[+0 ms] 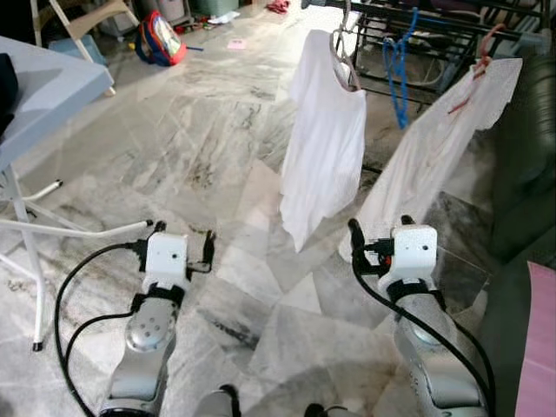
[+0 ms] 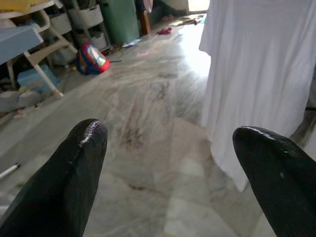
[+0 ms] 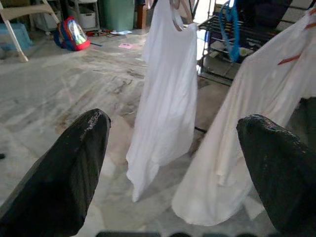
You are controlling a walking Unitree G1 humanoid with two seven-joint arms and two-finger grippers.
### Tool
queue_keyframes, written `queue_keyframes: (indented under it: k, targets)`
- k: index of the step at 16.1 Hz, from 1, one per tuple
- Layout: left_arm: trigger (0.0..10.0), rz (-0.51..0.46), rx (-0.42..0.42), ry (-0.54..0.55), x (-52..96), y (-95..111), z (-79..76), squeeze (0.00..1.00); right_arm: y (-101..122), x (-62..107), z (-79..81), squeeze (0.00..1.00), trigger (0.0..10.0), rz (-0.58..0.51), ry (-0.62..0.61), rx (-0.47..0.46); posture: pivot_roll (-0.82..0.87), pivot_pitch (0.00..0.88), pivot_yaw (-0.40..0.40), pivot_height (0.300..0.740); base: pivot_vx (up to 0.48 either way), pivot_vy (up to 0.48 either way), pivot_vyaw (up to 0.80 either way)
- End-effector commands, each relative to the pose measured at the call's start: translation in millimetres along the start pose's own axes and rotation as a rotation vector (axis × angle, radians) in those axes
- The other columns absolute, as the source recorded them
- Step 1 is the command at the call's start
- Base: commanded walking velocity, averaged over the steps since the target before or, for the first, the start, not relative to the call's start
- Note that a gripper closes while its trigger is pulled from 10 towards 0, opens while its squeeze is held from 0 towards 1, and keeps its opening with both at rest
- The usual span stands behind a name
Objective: Hang hanger
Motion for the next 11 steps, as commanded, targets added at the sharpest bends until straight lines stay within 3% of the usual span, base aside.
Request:
queue_keyframes:
  k: [1,6,11]
  targets:
    - [10.0,0.013,0.016,-0.014,1.5,-3,-1.5,0.00,3,1.1,2.7,0.00,10.0,-0.018,0.016,0.022,0.15,0.216,-0.008,0.740,0.000,0.000,0.80]
    - [10.0,0.080,0.013,0.005,1.0,-17,1.2,0.00,5,-5.6,5.7,0.00,10.0,-0.029,0.037,0.019,0.16,0.206,-0.010,0.740,0.000,0.000,0.80]
    - [10.0,0.078,-0.010,0.004,0.6,-18,4.0,0.00,10,-16.1,10.8,0.00,10.0,-0.052,0.034,-0.019,0.19,0.184,0.006,0.740,0.000,0.000,0.80]
Point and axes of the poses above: a point about 5 cm out from each wrist's last joint towards the gripper, its own x axis pointing back from the gripper into the wrist, its own y axis along the axis of the wrist's last joint, z = x × y, the point moved 3 cm from there along -x, pointing out of the wrist towards the gripper, and after that the axes turned 8 degrees about -x, right-handed, at the moved point
